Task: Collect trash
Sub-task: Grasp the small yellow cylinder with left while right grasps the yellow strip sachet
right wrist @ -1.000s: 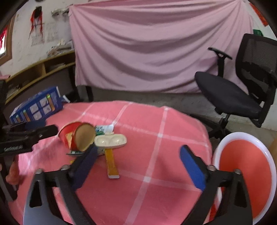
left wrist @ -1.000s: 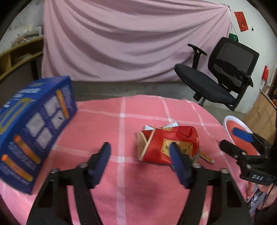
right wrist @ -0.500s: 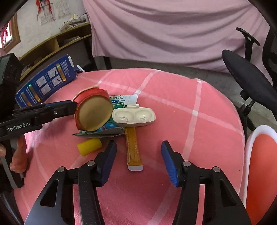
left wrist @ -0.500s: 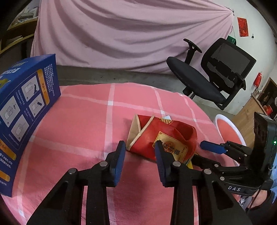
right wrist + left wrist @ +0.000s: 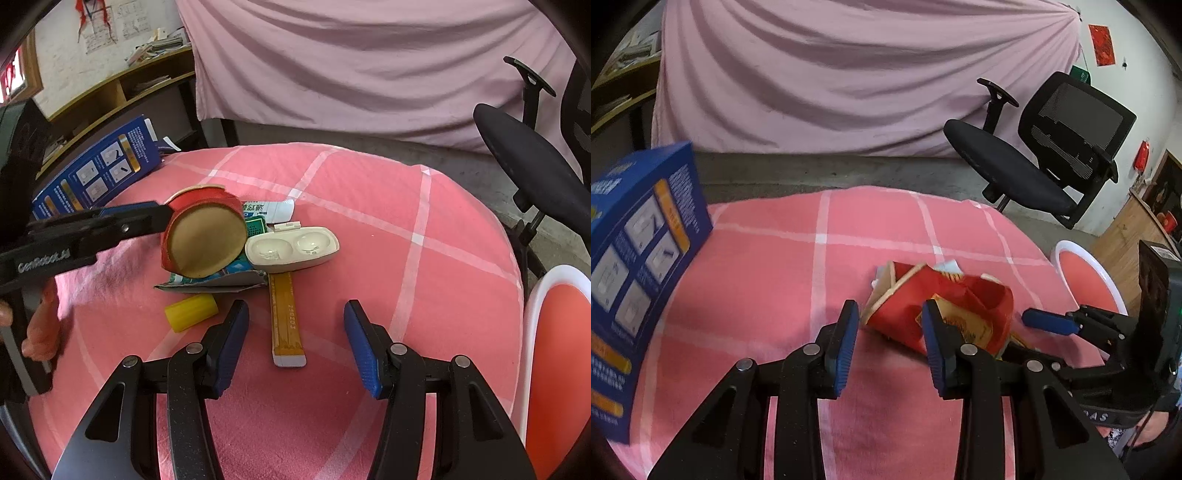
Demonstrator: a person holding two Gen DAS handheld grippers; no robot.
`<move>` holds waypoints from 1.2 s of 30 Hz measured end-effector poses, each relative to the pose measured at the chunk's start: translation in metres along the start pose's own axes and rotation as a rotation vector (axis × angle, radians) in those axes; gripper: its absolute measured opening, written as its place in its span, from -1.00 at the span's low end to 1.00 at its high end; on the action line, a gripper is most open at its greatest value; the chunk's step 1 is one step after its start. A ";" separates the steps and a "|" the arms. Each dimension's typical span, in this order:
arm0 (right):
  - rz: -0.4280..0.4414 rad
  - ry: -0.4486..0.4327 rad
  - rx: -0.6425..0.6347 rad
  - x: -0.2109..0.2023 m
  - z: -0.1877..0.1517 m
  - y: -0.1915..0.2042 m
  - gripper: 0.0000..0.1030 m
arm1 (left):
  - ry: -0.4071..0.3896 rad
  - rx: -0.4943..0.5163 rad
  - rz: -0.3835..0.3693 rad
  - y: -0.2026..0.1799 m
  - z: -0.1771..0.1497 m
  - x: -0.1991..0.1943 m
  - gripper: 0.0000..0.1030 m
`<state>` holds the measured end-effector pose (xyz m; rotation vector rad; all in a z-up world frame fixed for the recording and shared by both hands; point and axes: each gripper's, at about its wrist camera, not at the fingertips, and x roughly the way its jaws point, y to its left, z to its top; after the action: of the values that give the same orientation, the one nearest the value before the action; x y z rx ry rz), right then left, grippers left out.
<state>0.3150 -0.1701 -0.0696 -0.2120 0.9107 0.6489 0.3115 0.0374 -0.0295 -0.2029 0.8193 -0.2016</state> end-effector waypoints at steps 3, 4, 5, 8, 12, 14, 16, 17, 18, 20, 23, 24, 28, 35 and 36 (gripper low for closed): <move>0.001 0.000 0.000 0.000 0.000 0.000 0.01 | 0.010 0.024 -0.014 -0.001 0.005 0.008 -0.41; 0.000 0.000 0.000 0.000 0.000 0.000 0.01 | 0.010 0.027 -0.015 -0.002 0.005 0.010 -0.41; 0.000 0.000 0.000 0.000 0.000 0.000 0.01 | 0.012 0.033 -0.023 -0.002 0.007 0.012 -0.39; 0.002 0.000 0.002 0.000 0.000 0.000 0.01 | 0.016 0.047 -0.042 -0.003 0.009 0.016 -0.31; 0.000 0.000 0.002 0.001 0.000 -0.001 0.01 | 0.032 0.079 -0.062 -0.005 0.013 0.022 -0.31; -0.003 -0.001 0.003 0.001 0.000 -0.001 -0.02 | 0.056 0.084 -0.083 -0.006 0.013 0.027 -0.31; -0.007 -0.003 0.009 0.000 -0.001 -0.002 -0.09 | 0.068 0.085 -0.106 -0.005 0.013 0.027 -0.33; -0.007 -0.003 0.016 -0.001 -0.001 -0.003 -0.11 | 0.071 0.087 -0.111 -0.006 0.012 0.026 -0.37; -0.004 -0.004 0.022 -0.002 -0.001 -0.004 -0.18 | 0.075 0.088 -0.118 -0.006 0.010 0.024 -0.41; 0.005 -0.004 0.042 -0.004 -0.002 -0.008 -0.30 | 0.083 0.083 -0.122 -0.008 0.005 0.021 -0.44; 0.013 -0.009 0.068 -0.008 -0.005 -0.013 -0.57 | 0.086 0.076 -0.133 -0.011 -0.001 0.014 -0.62; 0.016 -0.010 0.073 -0.010 -0.006 -0.014 -0.64 | 0.089 0.074 -0.130 -0.012 -0.004 0.013 -0.77; 0.020 -0.009 0.082 -0.015 -0.010 -0.016 -0.75 | 0.101 0.068 -0.140 -0.019 -0.009 0.010 -0.91; 0.023 -0.033 0.110 -0.030 -0.020 -0.023 -0.76 | 0.118 0.044 -0.145 -0.033 -0.022 0.002 -0.93; 0.019 -0.038 0.113 -0.033 -0.022 -0.024 -0.76 | 0.115 0.039 -0.142 -0.035 -0.023 -0.001 -0.93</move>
<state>0.2999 -0.2130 -0.0594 -0.0900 0.9104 0.6158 0.2901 0.0021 -0.0355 -0.2147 0.9147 -0.3652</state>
